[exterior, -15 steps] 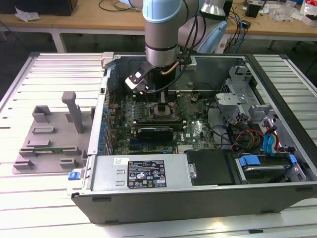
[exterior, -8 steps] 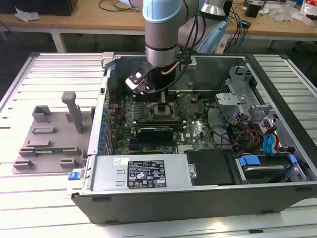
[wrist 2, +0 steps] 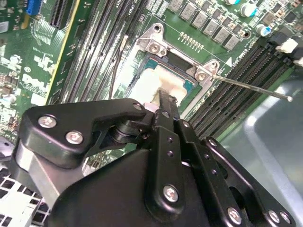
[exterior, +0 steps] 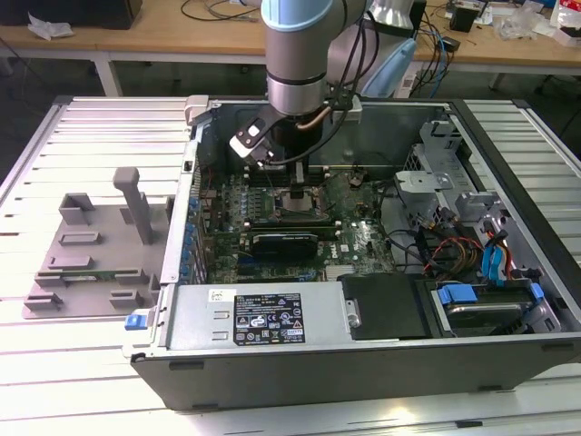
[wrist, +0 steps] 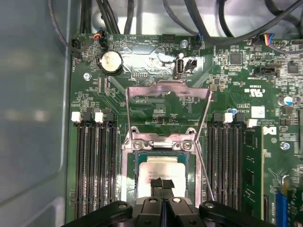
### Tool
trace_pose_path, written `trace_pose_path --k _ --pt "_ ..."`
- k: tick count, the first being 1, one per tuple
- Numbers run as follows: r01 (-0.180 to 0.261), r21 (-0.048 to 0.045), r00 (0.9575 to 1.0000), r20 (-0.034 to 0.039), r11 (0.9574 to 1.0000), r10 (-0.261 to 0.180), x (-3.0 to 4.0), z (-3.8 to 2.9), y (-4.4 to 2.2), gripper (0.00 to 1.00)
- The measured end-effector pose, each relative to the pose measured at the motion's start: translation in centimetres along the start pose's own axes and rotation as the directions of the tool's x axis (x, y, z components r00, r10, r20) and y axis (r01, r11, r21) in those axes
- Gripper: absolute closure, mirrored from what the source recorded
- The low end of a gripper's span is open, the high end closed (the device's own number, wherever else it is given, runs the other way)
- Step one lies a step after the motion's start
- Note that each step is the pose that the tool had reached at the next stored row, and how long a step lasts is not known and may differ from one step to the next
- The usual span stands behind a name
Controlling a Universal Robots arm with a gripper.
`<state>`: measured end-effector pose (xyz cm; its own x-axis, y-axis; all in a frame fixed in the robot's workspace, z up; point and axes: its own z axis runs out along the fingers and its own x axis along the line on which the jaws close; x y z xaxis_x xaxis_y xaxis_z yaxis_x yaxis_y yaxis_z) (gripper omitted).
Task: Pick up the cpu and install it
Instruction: 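Place the cpu into insertion slot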
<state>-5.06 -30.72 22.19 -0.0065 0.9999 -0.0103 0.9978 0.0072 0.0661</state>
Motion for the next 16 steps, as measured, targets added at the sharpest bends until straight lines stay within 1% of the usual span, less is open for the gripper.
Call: trace_pose_path --k 2,3,6,8,9,16 --pt "0.000 0.0000 1.0000 0.0000 1.0000 0.000 -0.01 -0.99 0.07 0.89" --pt "0.000 0.0000 1.0000 0.0001 1.0000 0.000 -0.02 -1.59 0.11 0.89" --pt "0.000 0.0000 1.0000 0.0000 1.0000 0.000 -0.02 -2.41 0.16 0.89" --pt "0.000 0.0000 1.0000 -0.0001 1.0000 0.000 -0.02 -2.54 0.17 0.89" --pt "0.000 0.0001 1.0000 0.0002 1.0000 0.000 -0.03 -2.55 0.27 0.89" --pt "0.000 0.0000 1.0000 0.0000 1.0000 0.000 -0.03 -2.54 0.30 0.89"
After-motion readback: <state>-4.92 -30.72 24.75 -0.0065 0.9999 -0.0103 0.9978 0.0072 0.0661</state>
